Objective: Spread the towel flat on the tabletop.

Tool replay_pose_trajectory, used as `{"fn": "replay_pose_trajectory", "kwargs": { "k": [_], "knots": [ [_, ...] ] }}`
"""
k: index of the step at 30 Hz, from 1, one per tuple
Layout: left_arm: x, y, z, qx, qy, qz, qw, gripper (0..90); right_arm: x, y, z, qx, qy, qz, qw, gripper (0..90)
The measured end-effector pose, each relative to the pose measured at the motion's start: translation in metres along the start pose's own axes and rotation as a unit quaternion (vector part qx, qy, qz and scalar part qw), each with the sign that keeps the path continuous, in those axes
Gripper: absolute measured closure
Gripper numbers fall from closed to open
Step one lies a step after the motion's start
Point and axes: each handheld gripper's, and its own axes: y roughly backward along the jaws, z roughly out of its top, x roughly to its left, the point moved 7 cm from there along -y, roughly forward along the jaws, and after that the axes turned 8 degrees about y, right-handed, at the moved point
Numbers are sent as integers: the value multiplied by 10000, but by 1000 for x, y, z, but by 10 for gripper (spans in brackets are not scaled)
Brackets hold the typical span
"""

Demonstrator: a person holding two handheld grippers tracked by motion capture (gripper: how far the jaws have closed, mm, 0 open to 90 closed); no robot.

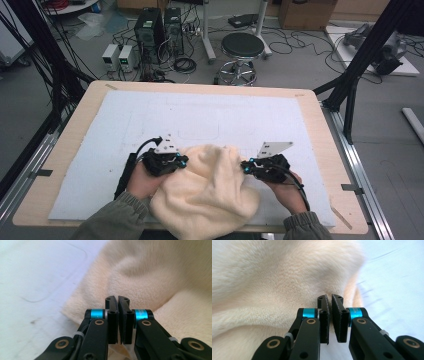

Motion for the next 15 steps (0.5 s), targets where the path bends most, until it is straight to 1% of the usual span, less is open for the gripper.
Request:
{"fn": "replay_pose_trajectory", "kwargs": {
  "k": [3, 5, 6, 7, 8, 9, 10, 11, 13, 15],
  "knots": [
    [9, 21, 9, -294, 87, 132, 9994, 865, -8, 25, 10, -147, 57, -244, 9996, 849],
    [15, 34, 16, -492, 141, 232, 9984, 866, -13, 41, 20, -267, 157, -474, 9984, 850],
    [17, 41, 19, -566, 142, 289, 9979, 866, -14, 49, 24, -320, 177, -543, 9979, 850],
    [18, 45, 21, -641, 161, 305, 9974, 866, -15, 56, 28, -351, 217, -622, 9972, 850],
    [17, 50, 23, -720, 157, 290, 9969, 866, -15, 60, 31, -383, 244, -649, 9969, 851],
    [15, 54, 23, -742, 124, 272, 9968, 866, -13, 67, 34, -395, 297, -687, 9964, 851],
    [13, 57, 21, -734, 65, 245, 9970, 866, -10, 71, 35, -383, 347, -719, 9961, 851],
    [9, 59, 16, -702, 34, 203, 9973, 866, -5, 75, 33, -371, 380, -694, 9962, 851],
    [3, 62, 1, -600, -47, 120, 9981, 865, 9, 77, 26, -290, 456, -567, 9969, 851],
    [-4, 65, -18, -428, -53, 15, 9991, 865, 26, 76, 13, -179, 498, -369, 9979, 851]
  ]
}}
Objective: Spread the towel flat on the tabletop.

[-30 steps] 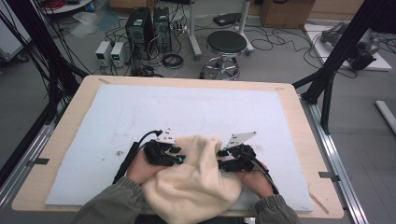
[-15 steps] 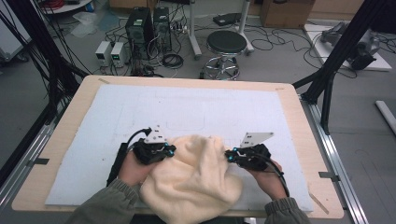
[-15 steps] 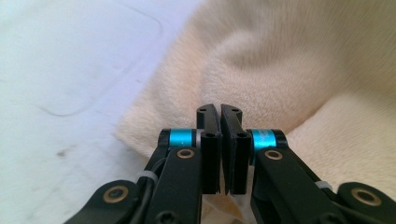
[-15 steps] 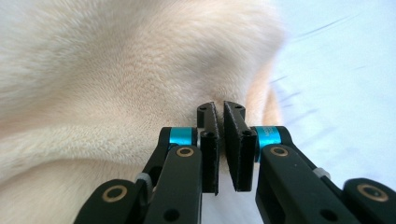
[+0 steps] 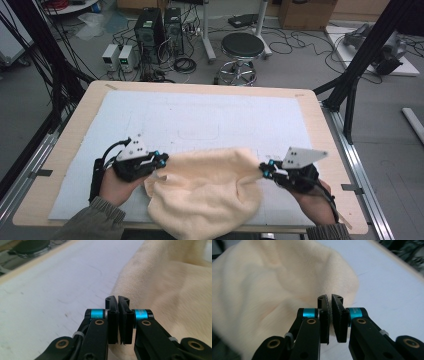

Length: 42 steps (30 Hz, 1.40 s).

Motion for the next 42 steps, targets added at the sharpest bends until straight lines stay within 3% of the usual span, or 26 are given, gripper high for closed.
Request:
{"fn": "replay_pose_trajectory", "kwargs": {
  "k": [5, 7, 9, 11, 14, 18, 21, 23, 25, 28, 31, 32, 34, 37, 39, 42],
  "knots": [
    [-19, 10, -41, 316, 106, -423, 9986, 865, 46, -8, -31, 222, -94, 569, 9981, 849],
    [-25, 16, -46, 321, 80, -545, 9980, 861, 57, -8, -35, 136, -113, 759, 9970, 836],
    [-27, 22, -42, 231, 62, -650, 9976, 839, 61, -4, -32, 59, -78, 789, 9968, 777],
    [-25, 28, -30, 55, 55, -653, 9978, 787, 58, 3, -21, -175, -75, 800, 9966, 728],
    [-16, 26, -10, -171, 56, -581, 9981, 723, 44, 9, -3, -385, -4, 634, 9972, 673],
    [-1, -1, 8, -266, 16, -499, 9984, 667, 15, -11, 7, -320, 56, 480, 9983, 613],
    [14, -26, 6, -27, 57, -382, 9993, 646, -6, -39, 5, -302, -186, 564, 9978, 551],
    [22, -43, -2, 319, 79, -390, 9987, 615, -16, -58, 0, -314, -413, 697, 9962, 527],
    [22, -54, -10, 606, 103, -463, 9970, 590, -18, -74, -9, -154, -559, 874, 9945, 515],
    [20, -64, -24, 822, 68, -602, 9948, 570, -17, -90, -22, 87, -662, 1042, 9923, 524],
    [20, -70, -41, 997, 286, -724, 9920, 580, -10, -96, -33, 166, -723, 1183, 9902, 621],
    [21, -68, -43, 840, 363, -699, 9933, 595, -8, -97, -36, 196, -705, 1221, 9898, 667],
    [21, -66, -44, 899, 332, -662, 9932, 719, -1, -100, -43, 322, -680, 1272, 9890, 751],
    [19, -65, -43, 963, 263, -596, 9932, 842, 1, -100, -44, 373, -627, 1211, 9899, 806],
    [20, -64, -41, 940, 256, -501, 9940, 859, -2, -97, -41, 359, -657, 1105, 9911, 821],
    [26, -57, -30, 597, 352, -283, 9972, 866, -12, -88, -33, 231, -701, 828, 9938, 828]
  ]
}}
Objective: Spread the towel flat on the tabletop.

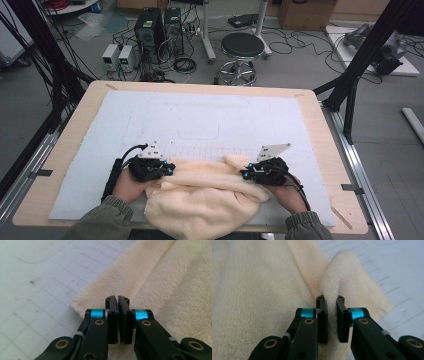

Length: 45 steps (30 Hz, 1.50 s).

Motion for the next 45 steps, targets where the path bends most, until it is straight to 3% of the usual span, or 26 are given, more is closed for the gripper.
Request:
{"fn": "replay_pose_trajectory", "kwargs": {
  "k": [3, 7, 9, 13, 16, 19, 22, 24, 26, 28, 31, 34, 35, 37, 39, 41, 43, 45],
  "knots": [
    [3, 13, 18, -512, 92, 188, 9985, 870, -7, 13, 13, -229, -12, -323, 9992, 831],
    [4, 29, 42, -992, -103, 515, 9937, 871, -15, 28, 35, -529, 17, -728, 9959, 822],
    [4, 31, 47, -1077, -118, 533, 9927, 870, -20, 33, 41, -562, -24, -880, 9945, 815],
    [6, 19, 33, -589, -171, 551, 9966, 869, -25, 20, 30, -293, -217, -856, 9957, 748],
    [8, 10, 16, -292, -75, 448, 9985, 869, -21, 3, 10, 118, -399, -607, 9973, 669],
    [13, 5, -1, 48, 48, 340, 9994, 867, -15, -3, -3, 191, -518, -393, 9977, 660],
    [17, 5, -10, 202, 136, 257, 9994, 864, -8, 0, -7, 242, -475, -205, 9984, 649],
    [18, 7, -9, 139, 140, 232, 9995, 850, -10, 8, -5, 157, -399, -296, 9986, 635],
    [19, 12, -2, -138, 212, 157, 9996, 801, -16, 17, -1, -1, -422, -451, 9981, 637],
    [23, 20, 7, -508, 310, 178, 9981, 740, -24, 25, 5, -210, -458, -602, 9969, 640],
    [34, 25, 15, -724, 510, 335, 9955, 684, -35, 26, 10, -287, -384, -830, 9954, 648],
    [40, 15, 13, -527, 678, 354, 9957, 569, -46, 14, 7, -199, -458, -824, 9953, 584],
    [41, 10, 11, -441, 738, 294, 9959, 533, -51, 5, 2, -47, -572, -767, 9954, 557],
    [42, -1, 6, -199, 773, 207, 9966, 527, -55, -10, -6, 316, -562, -758, 9950, 556],
    [40, -10, 0, 82, 801, 73, 9967, 562, -56, -19, -8, 409, -581, -738, 9947, 608],
    [38, -14, -3, 260, 614, 70, 9977, 724, -55, -25, -9, 479, -516, -723, 9949, 739],
    [36, -12, 0, 168, 567, 103, 9982, 829, -55, -25, -7, 502, -425, -699, 9954, 840],
    [37, -8, 4, 16, 441, 338, 9985, 837, -55, -20, -6, 595, -383, -846, 9939, 853]
  ]
}}
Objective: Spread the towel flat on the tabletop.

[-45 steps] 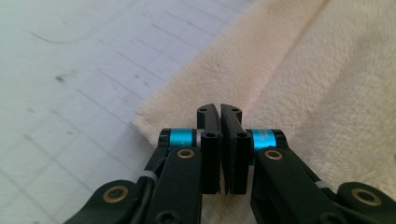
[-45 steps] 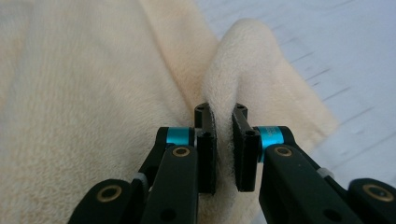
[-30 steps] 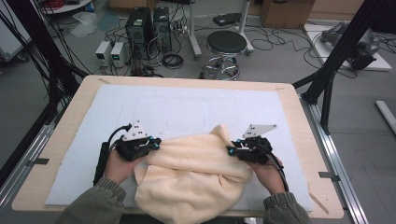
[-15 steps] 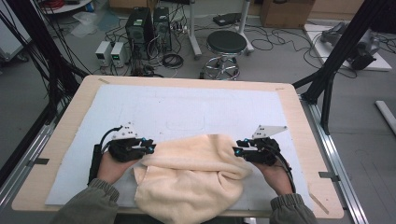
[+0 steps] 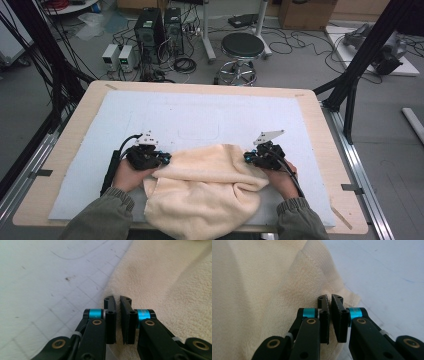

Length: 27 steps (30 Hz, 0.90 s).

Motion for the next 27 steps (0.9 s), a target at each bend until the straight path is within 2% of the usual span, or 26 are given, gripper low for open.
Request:
{"fn": "replay_pose_trajectory", "kwargs": {
  "k": [2, 4, 6, 7, 9, 11, 12, 13, 14, 15, 16, 17, 20, 22, 24, 26, 27],
  "knots": [
    [1, 9, 8, -359, 54, 222, 9991, 840, -4, 12, 3, -168, -40, -229, 9996, 857],
    [1, 17, 17, -708, 72, 462, 9964, 841, -8, 28, 6, -427, -107, -395, 9982, 860],
    [-3, 24, 23, -922, 34, 558, 9942, 838, -10, 41, 8, -566, -151, -503, 9970, 860],
    [-6, 25, 23, -919, -68, 576, 9941, 832, -10, 46, 8, -603, -143, -506, 9968, 860],
    [-13, 25, 17, -687, -259, 443, 9963, 827, -7, 51, 5, -594, -127, -469, 9971, 859],
    [-23, 20, 3, -232, -356, 52, 9991, 817, -1, 48, 0, -487, -67, -273, 9984, 856],
    [-27, 17, -4, -30, -363, -194, 9992, 807, 3, 45, -4, -383, -3, -206, 9991, 852],
    [-32, 14, -11, 212, -360, -457, 9981, 788, 5, 40, -7, -280, 57, -143, 9995, 846],
    [-35, 12, -16, 327, -371, -644, 9967, 760, 7, 36, -10, -209, 64, -49, 9997, 841],
    [-38, 13, -18, 329, -434, -755, 9957, 733, 9, 32, -13, -166, 66, -4, 9998, 832],
    [-40, 15, -17, 255, -404, -938, 9944, 706, 9, 30, -15, -148, 45, 9, 9999, 820],
    [-40, 18, -15, 171, -297, -1080, 9936, 668, 9, 29, -16, -180, 30, 35, 9998, 802],
    [-34, 26, -5, -156, -48, -1232, 9923, 627, 7, 30, -16, -258, -27, 65, 9996, 747],
    [-25, 29, 5, -361, 122, -1093, 9933, 645, 5, 29, -17, -274, -40, 88, 9996, 719],
    [-15, 27, 13, -529, 267, -844, 9947, 656, 4, 26, -18, -251, -65, 124, 9996, 704],
    [-7, 23, 22, -686, 431, -614, 9948, 656, 3, 22, -19, -216, -78, 147, 9996, 688],
    [-2, 20, 25, -744, 428, -468, 9952, 652, 2, 21, -19, -210, -84, 158, 9996, 676]
  ]
}}
